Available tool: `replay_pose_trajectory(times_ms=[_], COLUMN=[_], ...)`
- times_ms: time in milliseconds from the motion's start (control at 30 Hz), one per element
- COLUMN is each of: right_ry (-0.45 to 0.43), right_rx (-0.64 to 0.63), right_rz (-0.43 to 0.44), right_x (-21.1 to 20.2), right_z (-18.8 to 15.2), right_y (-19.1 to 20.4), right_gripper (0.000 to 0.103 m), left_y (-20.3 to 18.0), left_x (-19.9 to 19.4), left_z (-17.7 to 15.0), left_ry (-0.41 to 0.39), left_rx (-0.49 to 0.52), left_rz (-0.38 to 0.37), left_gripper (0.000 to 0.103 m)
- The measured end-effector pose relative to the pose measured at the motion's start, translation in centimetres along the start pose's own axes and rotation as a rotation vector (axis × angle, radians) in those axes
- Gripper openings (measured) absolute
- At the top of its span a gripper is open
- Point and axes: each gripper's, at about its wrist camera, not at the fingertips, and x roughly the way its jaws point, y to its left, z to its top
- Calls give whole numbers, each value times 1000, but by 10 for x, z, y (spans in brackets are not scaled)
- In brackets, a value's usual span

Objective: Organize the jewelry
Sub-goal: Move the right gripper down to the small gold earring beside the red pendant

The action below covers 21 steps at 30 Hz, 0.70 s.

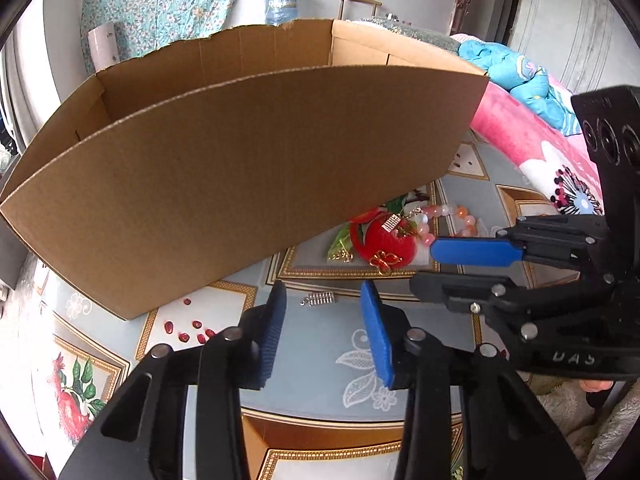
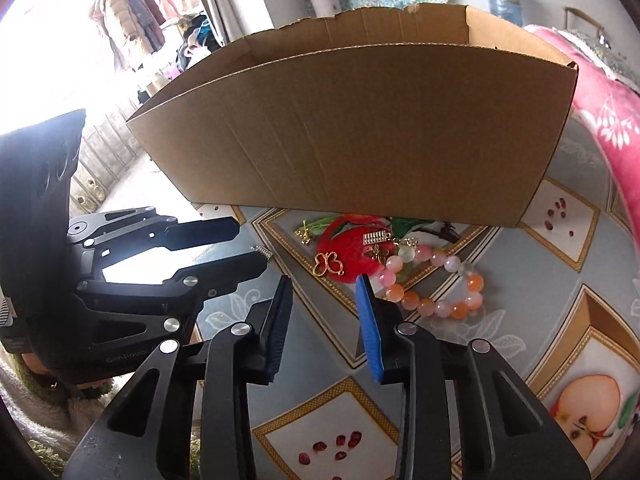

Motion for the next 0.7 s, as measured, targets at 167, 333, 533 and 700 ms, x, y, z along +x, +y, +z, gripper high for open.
replay_pose_trajectory(times_ms=[167, 333, 533, 700], right_ry=[0, 5, -2, -7], right_rx=[6, 35, 49, 57], right_rz=[-19, -39, -38, -34], right_x=[0, -3, -9, -11], right_z=[0, -3, -2, -1], right_y=[-8, -20, -32, -35], right_gripper=[28, 25, 25, 25], left_y=[2, 2, -4, -10], left_x=[6, 13, 17, 19], left_z=[1, 3, 7, 7], left_ry=[30, 48, 53, 58], left_rx=[-16, -24, 1, 36], left_rz=[16, 18, 62, 76], left_gripper=[38, 38, 29, 25])
